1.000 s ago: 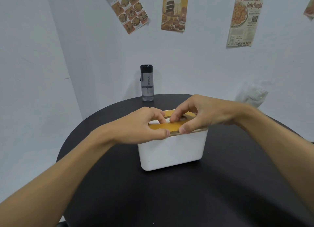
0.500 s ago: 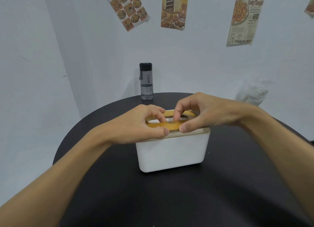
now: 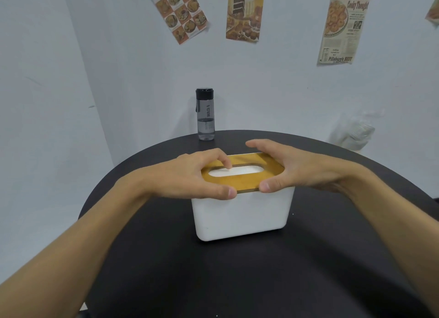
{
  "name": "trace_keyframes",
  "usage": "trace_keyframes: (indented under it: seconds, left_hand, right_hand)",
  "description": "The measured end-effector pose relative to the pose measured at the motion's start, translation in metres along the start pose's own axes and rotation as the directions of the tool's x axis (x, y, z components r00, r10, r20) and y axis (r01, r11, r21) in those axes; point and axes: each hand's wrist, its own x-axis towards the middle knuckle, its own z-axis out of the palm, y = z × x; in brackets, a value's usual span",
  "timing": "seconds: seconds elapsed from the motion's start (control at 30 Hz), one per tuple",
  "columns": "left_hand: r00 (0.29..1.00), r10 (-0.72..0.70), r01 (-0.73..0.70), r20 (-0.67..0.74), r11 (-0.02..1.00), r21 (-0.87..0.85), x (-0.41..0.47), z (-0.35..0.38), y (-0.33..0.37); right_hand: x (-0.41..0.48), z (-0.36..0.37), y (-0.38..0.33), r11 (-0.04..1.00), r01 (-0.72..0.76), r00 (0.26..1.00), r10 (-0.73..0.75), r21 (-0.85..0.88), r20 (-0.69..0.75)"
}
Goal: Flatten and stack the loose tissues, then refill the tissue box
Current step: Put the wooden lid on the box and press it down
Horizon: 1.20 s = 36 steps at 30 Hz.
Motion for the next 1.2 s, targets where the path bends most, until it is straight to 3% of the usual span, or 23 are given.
trace_keyframes:
  seconds: [0.13, 0.37, 0.57, 0.73, 0.9, 1.07, 1.2]
  left_hand:
    - [0.999, -0.013, 0.012, 0.034, 1.0, 0.022, 0.001, -0.004, 0.0]
    - [0.999, 0.036, -0.036, -0.007, 0.999, -0.034, 0.002, -0.002, -0.004]
    - [0.998, 0.067, -0.068, -0.013, 0.989, -0.129, 0.007, -0.001, -0.007]
    - [0.997, 0.077, -0.077, -0.007, 0.987, -0.143, 0.01, -0.001, -0.008]
    - [0.998, 0.057, -0.055, 0.031, 0.996, -0.068, 0.013, -0.003, -0.013]
    - [0.953, -0.018, -0.114, -0.303, 0.905, -0.41, 0.001, 0.028, -0.021]
    - [0.9, -0.124, -0.245, -0.418, 0.649, -0.72, -0.001, 0.059, -0.026]
  right_hand:
    - [-0.003, 0.008, 0.011, 0.983, 0.018, 0.999, -0.011, 0.184, -0.039]
    - [-0.003, 0.009, 0.018, 0.945, 0.026, 0.999, -0.011, 0.325, -0.047]
    - [-0.001, 0.012, 0.026, 0.923, 0.065, 0.996, -0.036, 0.378, -0.084]
    - [0.001, 0.008, 0.022, 0.955, 0.056, 0.995, -0.031, 0.292, -0.091]
    - [-0.005, 0.016, 0.018, 0.954, 0.008, 0.981, 0.051, 0.3, -0.189]
    - [-0.01, 0.035, 0.026, 0.84, 0.085, 0.967, 0.06, 0.536, -0.248]
    - [-0.014, 0.043, 0.031, 0.76, 0.141, 0.968, 0.029, 0.635, -0.249]
